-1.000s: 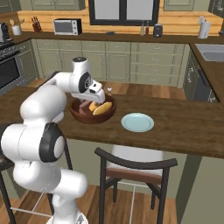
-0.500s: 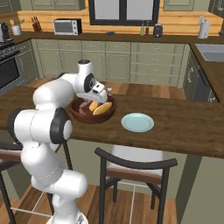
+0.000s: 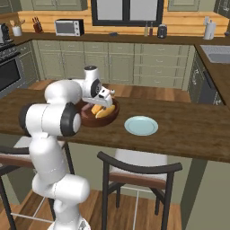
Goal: Place one bun and one sausage from the bowl on each plate.
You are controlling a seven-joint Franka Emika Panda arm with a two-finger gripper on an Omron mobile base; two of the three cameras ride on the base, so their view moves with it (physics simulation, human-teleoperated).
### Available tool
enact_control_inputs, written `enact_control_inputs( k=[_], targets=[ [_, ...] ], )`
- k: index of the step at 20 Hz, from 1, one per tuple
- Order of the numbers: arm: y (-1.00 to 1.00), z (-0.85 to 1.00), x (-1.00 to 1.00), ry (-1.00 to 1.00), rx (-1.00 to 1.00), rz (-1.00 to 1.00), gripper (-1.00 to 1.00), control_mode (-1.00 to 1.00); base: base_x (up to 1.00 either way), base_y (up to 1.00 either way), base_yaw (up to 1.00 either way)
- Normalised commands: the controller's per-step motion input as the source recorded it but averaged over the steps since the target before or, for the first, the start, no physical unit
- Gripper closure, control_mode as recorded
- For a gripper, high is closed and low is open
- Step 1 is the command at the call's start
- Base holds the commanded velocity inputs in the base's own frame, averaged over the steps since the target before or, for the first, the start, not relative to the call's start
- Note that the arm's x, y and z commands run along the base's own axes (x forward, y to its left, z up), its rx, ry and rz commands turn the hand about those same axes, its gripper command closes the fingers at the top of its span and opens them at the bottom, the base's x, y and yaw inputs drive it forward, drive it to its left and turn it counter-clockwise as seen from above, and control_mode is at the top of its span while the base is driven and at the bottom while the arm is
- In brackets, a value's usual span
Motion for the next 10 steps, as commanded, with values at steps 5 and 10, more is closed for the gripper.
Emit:
enact_control_inputs(
  k=[5, 10],
  targets=[
    [0.00, -0.14, 0.39, 0.01, 0.00, 0.00, -1.00, -1.00, 0.00, 0.00, 0.00],
    [0.00, -0.25, 0.37, 0.01, 0.00, 0.00, -1.00, -1.00, 0.00, 0.00, 0.00]
  ],
)
